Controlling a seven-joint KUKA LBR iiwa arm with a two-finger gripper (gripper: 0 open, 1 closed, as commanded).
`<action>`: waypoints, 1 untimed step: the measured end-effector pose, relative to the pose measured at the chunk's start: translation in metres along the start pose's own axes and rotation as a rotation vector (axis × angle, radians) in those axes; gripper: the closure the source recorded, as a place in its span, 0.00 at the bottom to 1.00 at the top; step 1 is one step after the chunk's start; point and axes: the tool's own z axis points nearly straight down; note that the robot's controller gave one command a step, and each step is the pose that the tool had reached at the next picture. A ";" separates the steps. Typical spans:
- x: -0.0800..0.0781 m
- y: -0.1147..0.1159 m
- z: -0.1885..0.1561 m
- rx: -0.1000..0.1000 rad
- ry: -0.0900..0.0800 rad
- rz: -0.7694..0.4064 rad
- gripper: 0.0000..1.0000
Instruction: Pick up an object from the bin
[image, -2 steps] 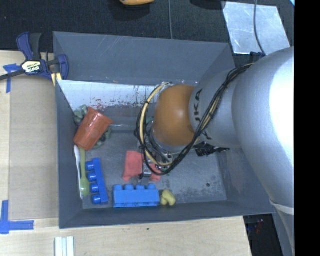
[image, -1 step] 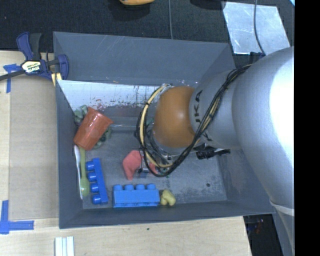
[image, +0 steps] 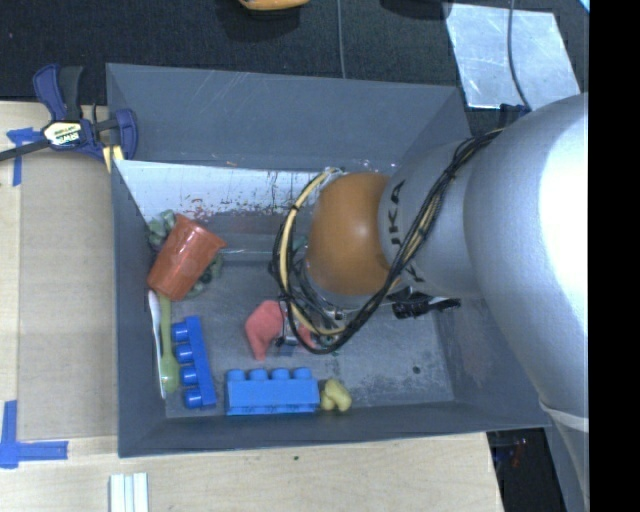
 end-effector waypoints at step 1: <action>0.002 -0.001 -0.019 0.002 0.006 0.000 1.00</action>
Offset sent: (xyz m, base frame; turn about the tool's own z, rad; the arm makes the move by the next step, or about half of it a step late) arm -0.0017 -0.0004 0.0268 0.0002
